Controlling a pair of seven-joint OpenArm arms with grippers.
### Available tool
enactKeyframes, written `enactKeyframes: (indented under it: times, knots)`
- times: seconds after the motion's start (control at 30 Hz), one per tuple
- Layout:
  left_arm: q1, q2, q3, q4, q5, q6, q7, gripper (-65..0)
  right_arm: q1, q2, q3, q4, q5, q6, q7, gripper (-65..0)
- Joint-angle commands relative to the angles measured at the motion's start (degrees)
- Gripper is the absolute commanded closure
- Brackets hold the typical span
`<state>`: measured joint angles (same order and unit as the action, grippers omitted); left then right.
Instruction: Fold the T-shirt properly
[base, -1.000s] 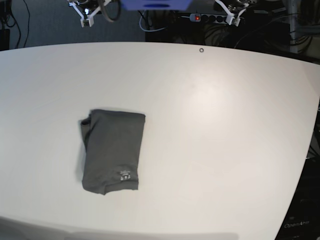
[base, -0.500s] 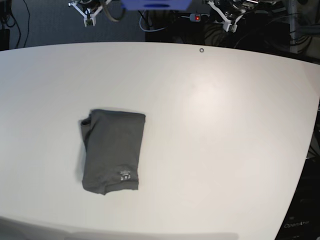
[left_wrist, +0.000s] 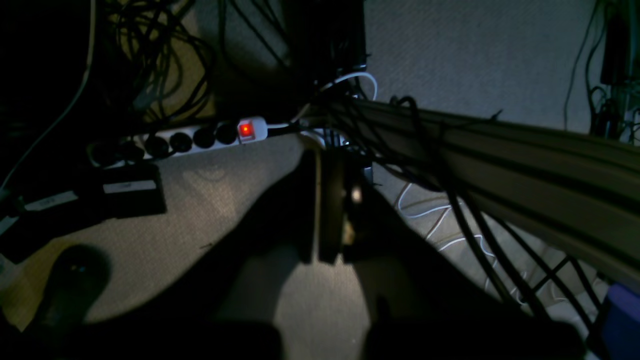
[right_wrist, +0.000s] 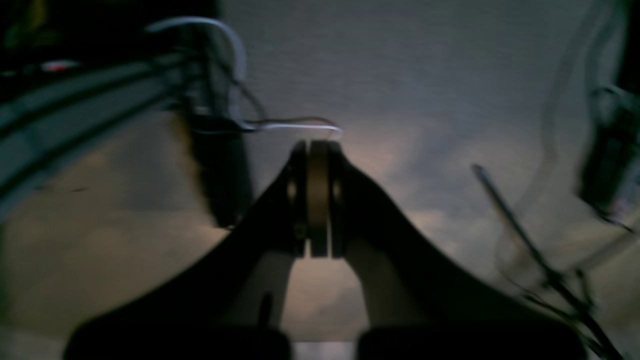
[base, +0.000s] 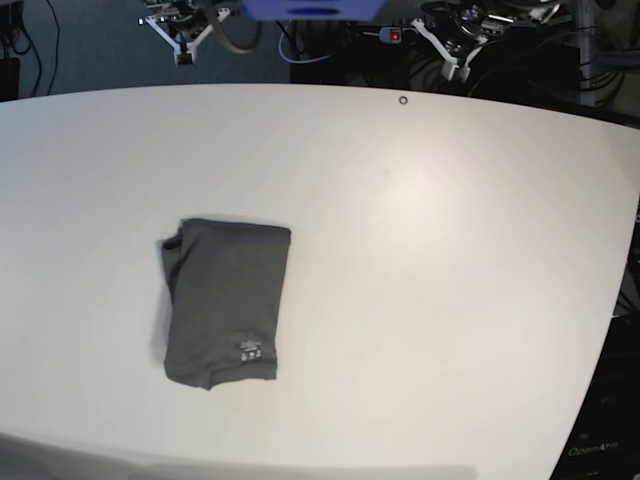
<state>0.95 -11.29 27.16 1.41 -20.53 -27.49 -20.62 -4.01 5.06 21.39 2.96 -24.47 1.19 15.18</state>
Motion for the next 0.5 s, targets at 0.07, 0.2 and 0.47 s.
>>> enactKeyframes:
  times: [0.07,0.2,0.47]
  knots:
    - [0.0,-0.5,-0.1,-0.1,-0.3,0.0,-0.4,-2.0,-0.1,1.5,0.2,0.4,0.2,-0.2,0.6,-0.1]
    - [0.0,-0.4,-0.1,-0.2,-0.3,0.0,-0.3,-2.0,0.0,1.8,0.2,0.4,0.3,-0.2,0.8,-0.1]
    - [0.0,-0.2,-0.3,-0.2,-0.3,0.1,-0.3,-1.9,-0.1,1.8,0.0,0.4,0.3,0.1,1.0,-0.1]
